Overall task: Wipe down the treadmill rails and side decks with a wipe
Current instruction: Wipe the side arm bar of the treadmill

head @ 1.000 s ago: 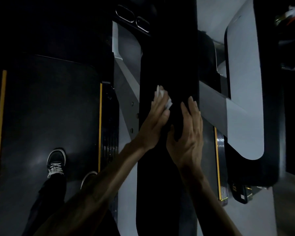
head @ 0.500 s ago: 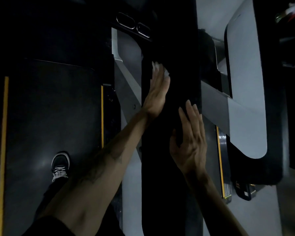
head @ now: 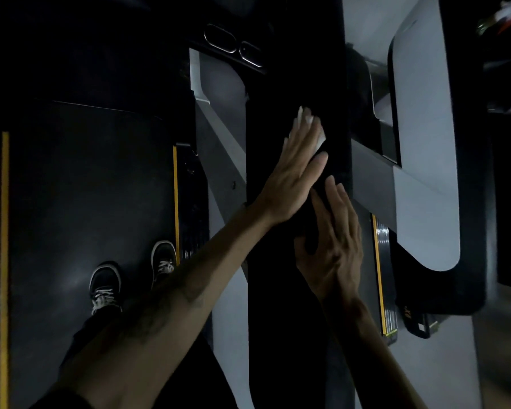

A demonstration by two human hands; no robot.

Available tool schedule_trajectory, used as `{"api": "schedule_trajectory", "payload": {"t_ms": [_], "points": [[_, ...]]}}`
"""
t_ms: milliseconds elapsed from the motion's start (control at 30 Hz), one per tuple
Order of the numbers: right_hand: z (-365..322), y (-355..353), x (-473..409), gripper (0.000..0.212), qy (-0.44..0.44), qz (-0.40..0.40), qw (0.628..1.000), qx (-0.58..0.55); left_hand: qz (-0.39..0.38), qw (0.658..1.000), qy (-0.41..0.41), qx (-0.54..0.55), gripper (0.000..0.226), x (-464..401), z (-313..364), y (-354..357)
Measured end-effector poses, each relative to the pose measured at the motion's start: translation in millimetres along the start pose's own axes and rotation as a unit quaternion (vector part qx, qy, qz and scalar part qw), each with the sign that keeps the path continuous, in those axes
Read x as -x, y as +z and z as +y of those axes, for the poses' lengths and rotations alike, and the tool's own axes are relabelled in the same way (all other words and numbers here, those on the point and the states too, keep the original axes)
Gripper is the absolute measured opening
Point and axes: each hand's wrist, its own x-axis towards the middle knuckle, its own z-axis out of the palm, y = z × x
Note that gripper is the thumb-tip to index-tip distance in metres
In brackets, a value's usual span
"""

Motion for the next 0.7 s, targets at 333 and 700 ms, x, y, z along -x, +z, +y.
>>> {"api": "schedule_trajectory", "payload": {"t_ms": [333, 700], "points": [[-1.8, 4.3, -32.9, 0.062, -0.015, -0.041, 0.998, 0.041, 0.049, 0.998, -0.041, -0.004, 0.085, -11.9, -36.4, -19.5], [-2.6, 14.1, -71.9, 0.053, -0.046, -0.037, 0.997, 0.043, 0.076, 0.97, -0.108, 0.205, 0.074, 26.9, -24.6, 9.8]]}}
